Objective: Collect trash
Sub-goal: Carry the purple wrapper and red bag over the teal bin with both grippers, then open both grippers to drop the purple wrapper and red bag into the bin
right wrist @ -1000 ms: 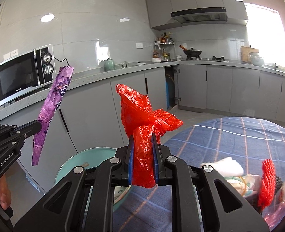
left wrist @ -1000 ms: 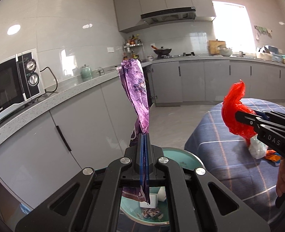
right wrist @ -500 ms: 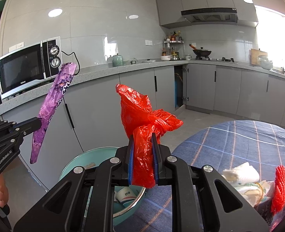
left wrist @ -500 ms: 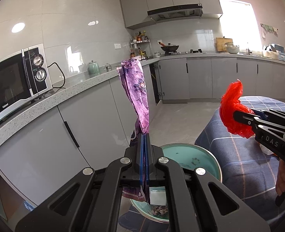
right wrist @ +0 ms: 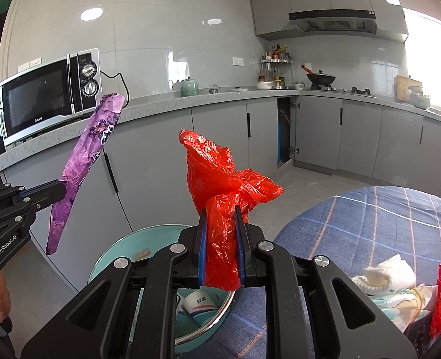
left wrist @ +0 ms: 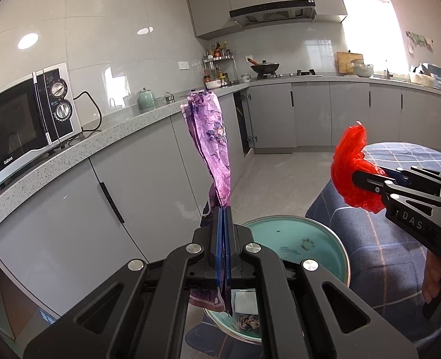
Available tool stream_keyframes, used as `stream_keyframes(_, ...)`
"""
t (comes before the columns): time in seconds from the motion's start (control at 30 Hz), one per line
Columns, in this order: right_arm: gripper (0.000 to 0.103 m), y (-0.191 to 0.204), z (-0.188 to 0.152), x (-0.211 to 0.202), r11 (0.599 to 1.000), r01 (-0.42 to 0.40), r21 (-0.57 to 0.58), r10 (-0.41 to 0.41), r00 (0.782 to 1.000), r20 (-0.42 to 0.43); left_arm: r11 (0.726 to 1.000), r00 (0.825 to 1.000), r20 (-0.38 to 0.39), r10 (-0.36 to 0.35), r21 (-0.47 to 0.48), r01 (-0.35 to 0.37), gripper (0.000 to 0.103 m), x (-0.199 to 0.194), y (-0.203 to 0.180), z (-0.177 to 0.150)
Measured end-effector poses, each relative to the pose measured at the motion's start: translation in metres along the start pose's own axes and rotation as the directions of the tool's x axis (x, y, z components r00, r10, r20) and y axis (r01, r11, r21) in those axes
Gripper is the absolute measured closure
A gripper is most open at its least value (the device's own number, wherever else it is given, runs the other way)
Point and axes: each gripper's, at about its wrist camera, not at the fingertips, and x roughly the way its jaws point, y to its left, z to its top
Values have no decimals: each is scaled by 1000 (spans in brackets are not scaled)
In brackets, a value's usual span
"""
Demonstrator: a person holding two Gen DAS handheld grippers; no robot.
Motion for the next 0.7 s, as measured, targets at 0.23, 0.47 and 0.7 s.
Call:
stream_keyframes(0.23,87,6,-2,7,1000,-11,-10,11,1000,-20,1000,1000,-18,-15,-1,15,101,6,-2,-3)
stream_keyframes(0.47,87,12,-5,15,999,-26,-22,25,999,-42,1000,999,-30,-27,-2,27,101,9,-6,-8)
stream_keyframes(0.7,72,17,-10,24,998,-52,-36,49,996,-77,999,999,-35,-42,-6,42,96,10,-7,-10)
